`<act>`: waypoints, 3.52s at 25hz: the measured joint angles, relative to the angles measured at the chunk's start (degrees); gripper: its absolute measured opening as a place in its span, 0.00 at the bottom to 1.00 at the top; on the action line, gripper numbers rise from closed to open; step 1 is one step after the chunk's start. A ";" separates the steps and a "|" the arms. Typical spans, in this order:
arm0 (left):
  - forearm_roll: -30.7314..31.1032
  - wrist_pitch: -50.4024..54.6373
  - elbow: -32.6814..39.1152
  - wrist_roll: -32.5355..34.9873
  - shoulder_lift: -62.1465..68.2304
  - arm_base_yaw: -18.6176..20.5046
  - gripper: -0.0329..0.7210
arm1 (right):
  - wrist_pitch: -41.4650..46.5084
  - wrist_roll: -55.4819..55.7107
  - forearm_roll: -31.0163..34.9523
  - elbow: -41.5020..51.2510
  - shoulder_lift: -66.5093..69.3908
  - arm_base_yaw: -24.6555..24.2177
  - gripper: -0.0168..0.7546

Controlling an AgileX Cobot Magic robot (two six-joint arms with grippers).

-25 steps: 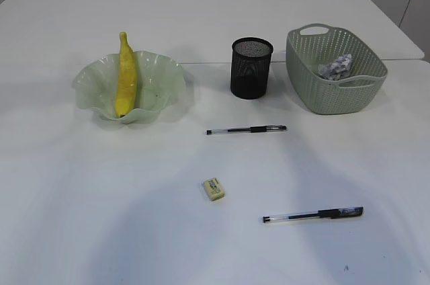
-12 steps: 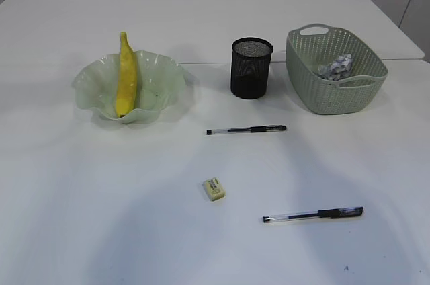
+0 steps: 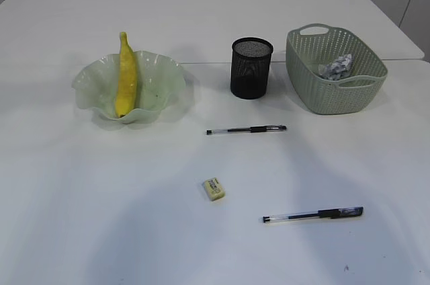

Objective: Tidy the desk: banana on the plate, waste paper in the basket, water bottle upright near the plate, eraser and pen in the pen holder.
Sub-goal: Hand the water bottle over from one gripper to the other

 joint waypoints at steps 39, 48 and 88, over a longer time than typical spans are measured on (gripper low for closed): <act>1.96 -2.67 0.00 -0.07 0.49 0.00 0.55 | -1.64 7.68 -6.63 -0.04 0.00 0.10 0.78; 2.62 -2.44 0.00 -0.12 0.49 0.00 0.55 | -3.21 8.42 -6.31 -0.04 0.00 0.10 0.78; 7.42 -5.10 0.00 -0.58 1.01 0.68 0.55 | -8.01 13.00 -13.01 -0.51 -0.10 0.34 0.79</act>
